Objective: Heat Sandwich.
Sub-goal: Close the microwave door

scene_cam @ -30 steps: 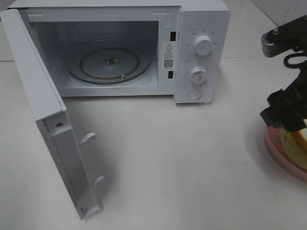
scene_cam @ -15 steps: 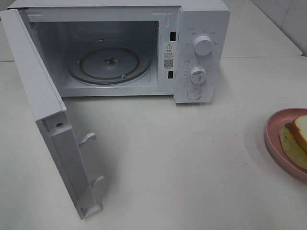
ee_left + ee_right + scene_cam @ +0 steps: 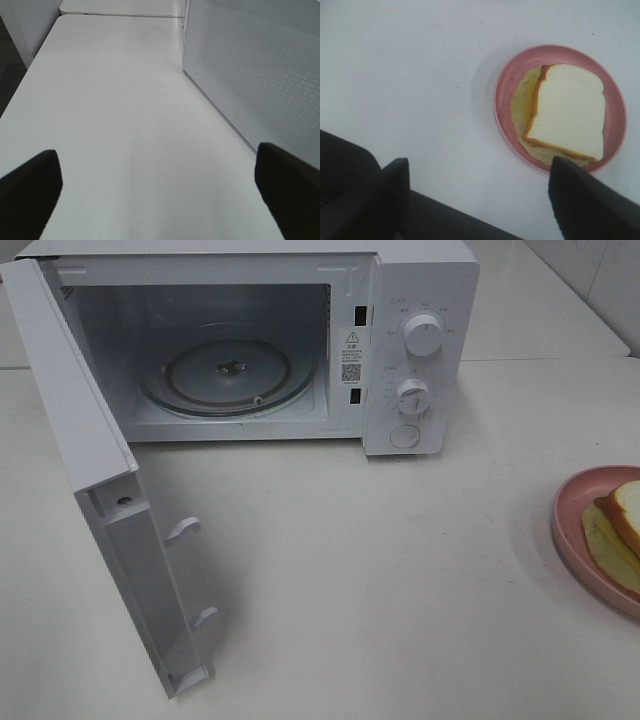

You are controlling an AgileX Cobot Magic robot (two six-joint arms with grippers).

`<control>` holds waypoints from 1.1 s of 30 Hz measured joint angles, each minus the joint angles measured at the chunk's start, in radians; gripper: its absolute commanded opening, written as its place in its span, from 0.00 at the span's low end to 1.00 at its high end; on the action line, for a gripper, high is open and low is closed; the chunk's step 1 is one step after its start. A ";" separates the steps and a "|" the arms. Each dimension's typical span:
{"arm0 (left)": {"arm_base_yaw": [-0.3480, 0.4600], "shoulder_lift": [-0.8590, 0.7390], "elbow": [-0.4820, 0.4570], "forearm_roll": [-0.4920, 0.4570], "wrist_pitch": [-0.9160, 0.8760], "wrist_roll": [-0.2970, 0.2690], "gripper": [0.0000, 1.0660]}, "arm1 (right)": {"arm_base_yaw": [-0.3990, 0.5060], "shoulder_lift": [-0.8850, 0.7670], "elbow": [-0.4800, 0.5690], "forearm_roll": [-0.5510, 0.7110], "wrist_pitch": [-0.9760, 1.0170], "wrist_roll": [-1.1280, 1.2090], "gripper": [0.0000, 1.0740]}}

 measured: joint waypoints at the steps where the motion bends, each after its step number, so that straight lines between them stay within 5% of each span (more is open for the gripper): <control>1: 0.000 0.000 0.000 0.000 0.000 0.000 0.95 | 0.000 -0.029 0.015 0.001 0.001 -0.003 0.69; 9: 0.000 0.000 0.000 0.000 0.000 0.000 0.95 | -0.035 -0.196 0.122 0.034 -0.036 -0.005 0.69; 33: 0.000 0.000 0.000 0.000 0.000 0.000 0.95 | -0.442 -0.466 0.170 0.189 -0.095 -0.026 0.69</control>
